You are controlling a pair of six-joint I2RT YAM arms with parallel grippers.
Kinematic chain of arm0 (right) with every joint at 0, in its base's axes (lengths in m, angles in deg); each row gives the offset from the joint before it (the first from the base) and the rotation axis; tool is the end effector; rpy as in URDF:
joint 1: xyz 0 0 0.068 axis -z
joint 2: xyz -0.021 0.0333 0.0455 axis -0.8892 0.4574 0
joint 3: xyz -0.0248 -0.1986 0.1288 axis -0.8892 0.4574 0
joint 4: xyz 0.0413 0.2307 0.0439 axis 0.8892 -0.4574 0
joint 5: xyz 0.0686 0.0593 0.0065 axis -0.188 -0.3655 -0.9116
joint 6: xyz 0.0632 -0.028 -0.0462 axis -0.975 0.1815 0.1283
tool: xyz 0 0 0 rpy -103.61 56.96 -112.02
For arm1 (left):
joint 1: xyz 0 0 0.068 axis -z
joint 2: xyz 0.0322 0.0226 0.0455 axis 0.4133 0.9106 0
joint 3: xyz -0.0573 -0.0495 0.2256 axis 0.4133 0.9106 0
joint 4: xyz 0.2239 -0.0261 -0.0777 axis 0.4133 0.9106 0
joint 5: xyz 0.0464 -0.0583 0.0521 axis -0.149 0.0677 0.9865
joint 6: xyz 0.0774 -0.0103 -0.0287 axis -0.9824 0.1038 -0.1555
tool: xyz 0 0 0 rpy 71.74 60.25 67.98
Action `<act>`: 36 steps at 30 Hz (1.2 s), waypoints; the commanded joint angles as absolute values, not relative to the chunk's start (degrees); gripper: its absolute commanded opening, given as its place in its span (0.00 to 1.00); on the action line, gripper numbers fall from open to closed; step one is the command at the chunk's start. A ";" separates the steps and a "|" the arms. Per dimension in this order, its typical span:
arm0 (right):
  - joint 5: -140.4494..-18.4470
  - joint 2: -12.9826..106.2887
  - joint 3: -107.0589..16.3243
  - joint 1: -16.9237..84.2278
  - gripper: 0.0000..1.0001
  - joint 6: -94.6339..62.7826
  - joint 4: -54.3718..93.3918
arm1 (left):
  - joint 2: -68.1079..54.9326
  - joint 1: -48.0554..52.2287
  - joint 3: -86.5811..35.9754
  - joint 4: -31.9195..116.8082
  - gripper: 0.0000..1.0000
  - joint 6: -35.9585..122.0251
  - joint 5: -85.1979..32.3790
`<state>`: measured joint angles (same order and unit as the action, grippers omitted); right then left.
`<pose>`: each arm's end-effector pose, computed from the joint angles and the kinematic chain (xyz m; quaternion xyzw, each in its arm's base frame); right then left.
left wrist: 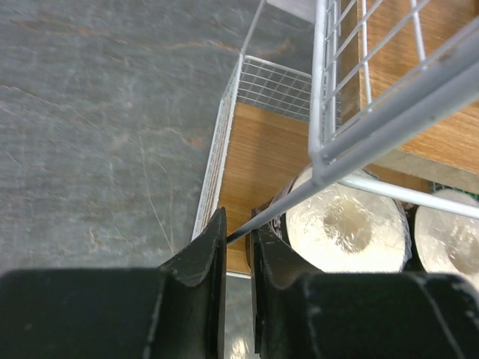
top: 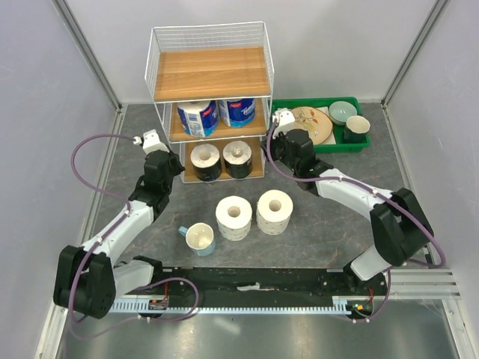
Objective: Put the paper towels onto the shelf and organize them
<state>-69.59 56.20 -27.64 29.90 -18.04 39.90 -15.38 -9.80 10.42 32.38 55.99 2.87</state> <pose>0.3233 0.2056 0.2400 -0.1505 0.7676 0.2081 0.5873 0.2823 -0.0467 0.2199 -0.1756 0.7832 -0.0546 0.5940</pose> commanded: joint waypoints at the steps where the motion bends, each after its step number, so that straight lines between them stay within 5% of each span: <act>1: -66.62 47.50 -24.67 30.79 0.00 -25.37 35.85 | -22.83 -9.47 12.67 38.47 0.19 62.92 3.82; 15: -66.53 36.06 -17.72 30.52 0.01 -26.95 27.85 | -36.46 -7.36 20.32 46.13 0.26 65.20 1.28; 17: -66.45 36.24 -17.81 30.52 0.15 -26.69 26.88 | -36.47 -7.36 20.15 46.83 0.32 65.47 0.66; 18: -66.45 36.06 -18.07 30.52 0.32 -26.69 25.92 | -36.73 -7.28 19.71 47.18 0.35 65.64 0.40; 21: -65.75 34.13 -17.90 30.61 0.48 -26.69 24.86 | -37.43 -7.27 18.31 49.11 0.44 65.91 -0.57; 30: -64.95 23.86 -17.28 30.52 0.56 -27.57 15.81 | -46.21 -7.27 14.96 57.10 0.56 66.61 -2.24; 36: -66.44 21.56 -18.07 30.52 0.60 -31.69 2.19 | -51.67 -7.27 13.65 61.59 0.74 67.23 -2.50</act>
